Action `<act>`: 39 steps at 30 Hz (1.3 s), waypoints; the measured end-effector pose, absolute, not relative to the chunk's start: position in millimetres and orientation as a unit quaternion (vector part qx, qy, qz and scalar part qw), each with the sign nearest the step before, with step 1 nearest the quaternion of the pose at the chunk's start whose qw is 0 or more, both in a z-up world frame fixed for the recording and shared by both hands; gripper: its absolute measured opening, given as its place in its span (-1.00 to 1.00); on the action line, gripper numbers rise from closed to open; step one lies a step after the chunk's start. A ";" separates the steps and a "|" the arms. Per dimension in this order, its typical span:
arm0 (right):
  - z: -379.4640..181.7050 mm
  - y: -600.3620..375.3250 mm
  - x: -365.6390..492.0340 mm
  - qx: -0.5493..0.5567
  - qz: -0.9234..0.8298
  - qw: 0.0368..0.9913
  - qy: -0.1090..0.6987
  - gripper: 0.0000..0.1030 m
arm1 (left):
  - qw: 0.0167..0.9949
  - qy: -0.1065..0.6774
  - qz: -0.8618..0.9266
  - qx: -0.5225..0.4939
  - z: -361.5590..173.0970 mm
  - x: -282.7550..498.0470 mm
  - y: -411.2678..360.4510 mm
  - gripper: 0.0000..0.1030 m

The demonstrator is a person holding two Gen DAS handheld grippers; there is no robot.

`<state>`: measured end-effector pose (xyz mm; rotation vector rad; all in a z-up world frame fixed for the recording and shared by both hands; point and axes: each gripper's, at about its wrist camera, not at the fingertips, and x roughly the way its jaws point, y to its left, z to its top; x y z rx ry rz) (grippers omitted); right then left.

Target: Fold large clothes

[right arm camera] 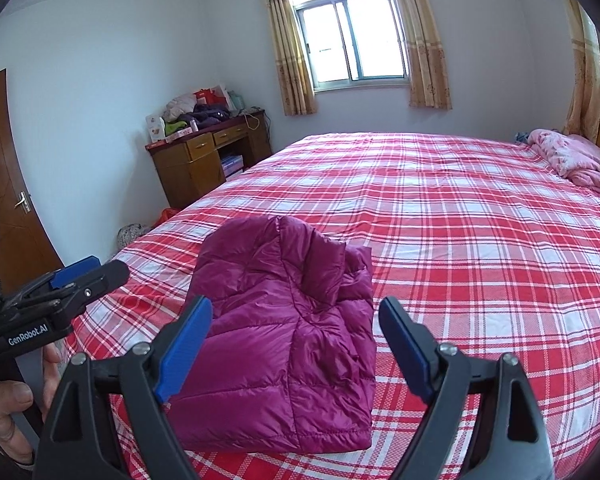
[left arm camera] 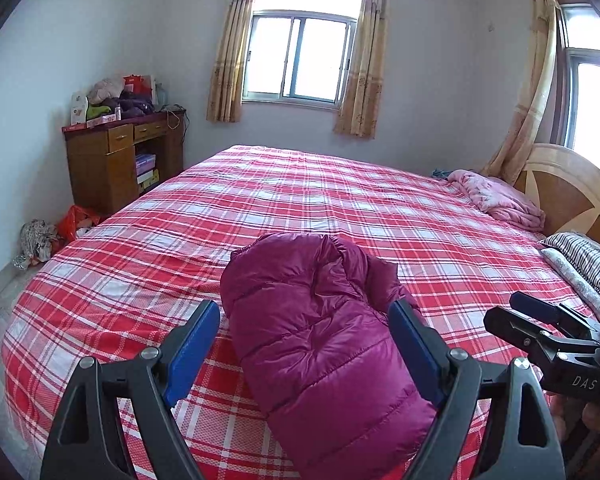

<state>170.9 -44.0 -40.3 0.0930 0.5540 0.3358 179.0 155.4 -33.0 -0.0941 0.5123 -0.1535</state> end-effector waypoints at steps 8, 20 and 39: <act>-41.4 -43.2 170.3 0.048 0.165 0.947 0.273 0.71 | 0.963 0.253 -0.075 -0.046 -33.0 179.0 155.2 0.68; -45.1 -46.2 171.6 0.056 0.164 0.946 0.276 0.71 | 0.964 0.254 -0.072 -0.039 -34.0 179.1 152.4 0.68; -41.7 -46.8 167.4 0.053 0.167 0.948 0.265 0.72 | 0.967 0.248 -0.037 -0.035 -32.1 180.3 152.0 0.87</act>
